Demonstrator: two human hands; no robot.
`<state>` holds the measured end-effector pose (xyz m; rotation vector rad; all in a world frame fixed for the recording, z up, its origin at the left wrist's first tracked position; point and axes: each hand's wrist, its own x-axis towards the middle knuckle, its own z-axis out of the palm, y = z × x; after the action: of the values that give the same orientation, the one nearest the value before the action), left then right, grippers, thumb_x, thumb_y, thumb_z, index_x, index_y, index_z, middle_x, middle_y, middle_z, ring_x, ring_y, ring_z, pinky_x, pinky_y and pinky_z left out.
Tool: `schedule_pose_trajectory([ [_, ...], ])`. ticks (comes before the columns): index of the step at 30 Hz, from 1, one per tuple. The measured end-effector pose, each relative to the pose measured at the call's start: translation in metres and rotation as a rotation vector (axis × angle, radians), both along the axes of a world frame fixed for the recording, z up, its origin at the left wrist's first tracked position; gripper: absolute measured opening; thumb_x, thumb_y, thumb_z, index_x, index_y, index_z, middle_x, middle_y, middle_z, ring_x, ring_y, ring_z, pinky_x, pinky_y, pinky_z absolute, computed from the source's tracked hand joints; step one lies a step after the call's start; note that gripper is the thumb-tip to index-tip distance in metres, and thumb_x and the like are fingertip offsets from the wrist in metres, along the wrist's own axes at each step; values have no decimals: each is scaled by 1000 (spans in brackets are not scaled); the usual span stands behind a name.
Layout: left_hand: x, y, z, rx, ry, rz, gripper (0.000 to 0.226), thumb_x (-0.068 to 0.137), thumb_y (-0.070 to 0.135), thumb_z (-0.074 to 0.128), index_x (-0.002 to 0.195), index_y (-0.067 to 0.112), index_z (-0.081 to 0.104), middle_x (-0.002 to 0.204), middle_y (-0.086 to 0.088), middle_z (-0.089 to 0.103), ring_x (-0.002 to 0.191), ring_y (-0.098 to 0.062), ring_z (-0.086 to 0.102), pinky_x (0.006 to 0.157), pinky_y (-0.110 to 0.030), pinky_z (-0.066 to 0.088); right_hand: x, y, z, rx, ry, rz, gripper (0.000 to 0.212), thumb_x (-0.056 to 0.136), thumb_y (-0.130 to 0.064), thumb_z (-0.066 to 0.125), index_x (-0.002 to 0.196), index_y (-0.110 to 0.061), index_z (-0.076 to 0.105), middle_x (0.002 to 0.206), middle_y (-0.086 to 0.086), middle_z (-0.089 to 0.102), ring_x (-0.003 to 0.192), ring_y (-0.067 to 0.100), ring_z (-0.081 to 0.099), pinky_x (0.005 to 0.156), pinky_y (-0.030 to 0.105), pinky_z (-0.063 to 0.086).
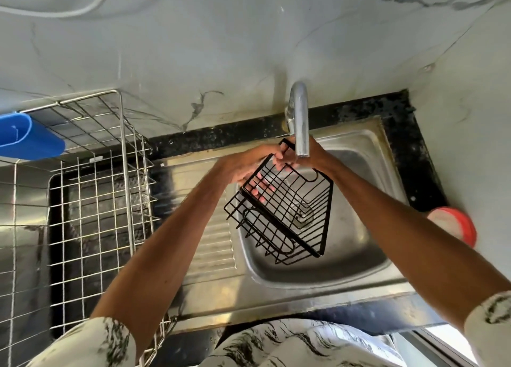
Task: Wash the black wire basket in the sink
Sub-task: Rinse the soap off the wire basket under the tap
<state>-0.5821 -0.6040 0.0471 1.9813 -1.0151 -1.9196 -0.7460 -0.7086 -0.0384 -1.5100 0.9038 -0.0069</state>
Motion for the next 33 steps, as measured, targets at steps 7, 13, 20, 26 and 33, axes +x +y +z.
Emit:
schedule_pose_trajectory([
  [7, 7, 8, 2, -85, -106, 102, 28, 93, 49, 57, 112, 31, 64, 159, -11, 40, 127, -31, 50, 102, -52, 45, -6, 8, -18, 45, 128, -92, 70, 61, -31, 96, 113, -1, 60, 97, 8, 72, 85, 11, 73, 71, 31, 63],
  [13, 6, 13, -10, -219, -137, 85, 45, 98, 49, 53, 136, 25, 59, 158, -6, 45, 141, -29, 44, 109, -48, 37, -41, 16, -42, 169, 310, -166, 40, 71, -7, 88, 108, -5, 73, 98, 9, 78, 92, 25, 76, 94, 42, 58],
  [20, 5, 26, -5, -185, -212, 243, 98, 83, 68, 60, 164, 33, 18, 172, -4, 22, 150, -33, 34, 115, -68, 34, -29, 29, -18, 238, 61, -510, 14, 97, -4, 63, 106, 5, 67, 105, 21, 73, 92, 31, 72, 78, 34, 61],
  [26, -7, 47, -7, -148, -138, 403, 93, 88, 58, 71, 158, 28, 17, 157, -12, 38, 116, -27, 54, 60, -35, 55, -14, 49, -9, 143, 149, -469, 24, 108, -16, 43, 104, -3, 62, 93, 19, 75, 75, 32, 76, 65, 38, 63],
  [33, -17, 69, 9, 65, 50, 511, 121, 68, 88, 67, 164, 33, 20, 171, -23, 8, 142, -55, 36, 77, -48, 58, -9, 54, 17, 82, 197, -412, 35, 109, -14, 38, 101, 6, 66, 90, 27, 74, 73, 34, 75, 62, 39, 63],
])
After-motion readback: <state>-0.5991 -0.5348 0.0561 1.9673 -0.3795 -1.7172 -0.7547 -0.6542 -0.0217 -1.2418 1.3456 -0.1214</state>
